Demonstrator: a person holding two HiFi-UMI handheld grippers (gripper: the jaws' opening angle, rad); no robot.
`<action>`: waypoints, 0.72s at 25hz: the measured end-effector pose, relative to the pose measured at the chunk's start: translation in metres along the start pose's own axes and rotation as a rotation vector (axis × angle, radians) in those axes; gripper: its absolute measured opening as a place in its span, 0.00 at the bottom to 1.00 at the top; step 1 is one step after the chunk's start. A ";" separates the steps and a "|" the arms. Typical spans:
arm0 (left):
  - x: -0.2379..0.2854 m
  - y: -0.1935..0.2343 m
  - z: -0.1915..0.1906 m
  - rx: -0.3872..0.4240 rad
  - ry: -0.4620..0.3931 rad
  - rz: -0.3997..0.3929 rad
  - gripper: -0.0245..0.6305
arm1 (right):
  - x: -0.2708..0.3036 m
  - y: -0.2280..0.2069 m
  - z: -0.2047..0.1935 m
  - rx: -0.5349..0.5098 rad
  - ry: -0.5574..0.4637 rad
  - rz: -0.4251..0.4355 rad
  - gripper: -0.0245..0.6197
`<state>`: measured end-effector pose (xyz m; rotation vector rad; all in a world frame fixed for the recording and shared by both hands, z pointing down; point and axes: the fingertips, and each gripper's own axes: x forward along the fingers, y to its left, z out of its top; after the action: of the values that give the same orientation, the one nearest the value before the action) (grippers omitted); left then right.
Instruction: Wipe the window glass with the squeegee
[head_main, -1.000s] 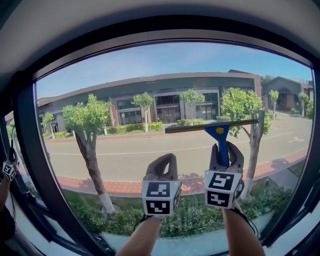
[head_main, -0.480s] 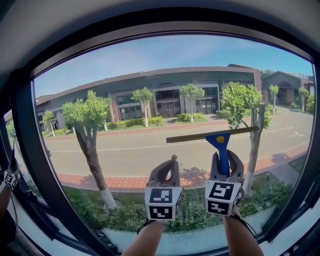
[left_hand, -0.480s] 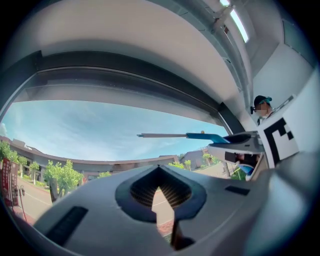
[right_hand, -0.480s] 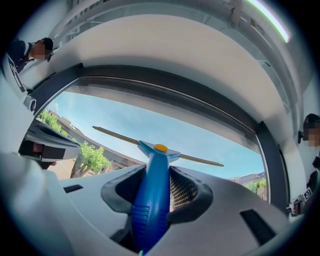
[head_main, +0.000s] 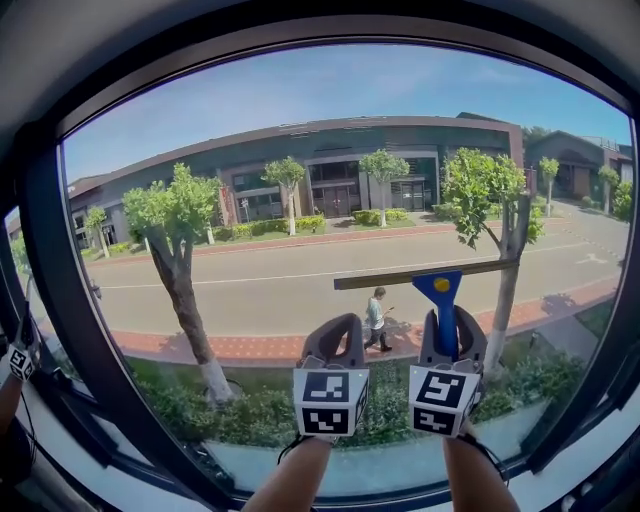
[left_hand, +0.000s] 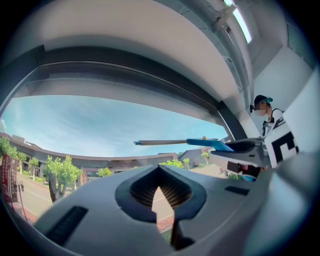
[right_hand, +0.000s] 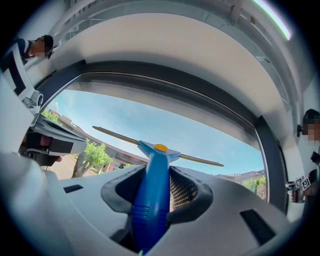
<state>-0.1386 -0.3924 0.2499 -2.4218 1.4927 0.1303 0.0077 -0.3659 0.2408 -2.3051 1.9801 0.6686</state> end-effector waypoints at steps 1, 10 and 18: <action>0.000 -0.001 -0.002 -0.004 0.004 0.000 0.04 | -0.001 0.000 -0.003 0.000 0.004 0.000 0.26; -0.008 0.003 -0.028 -0.014 0.036 -0.002 0.04 | -0.012 0.014 -0.033 -0.003 0.034 0.001 0.26; -0.015 0.000 -0.045 -0.021 0.066 -0.008 0.04 | -0.020 0.018 -0.046 -0.001 0.052 0.005 0.26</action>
<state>-0.1489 -0.3931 0.2957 -2.4712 1.5164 0.0652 0.0027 -0.3647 0.2939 -2.3424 2.0080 0.6164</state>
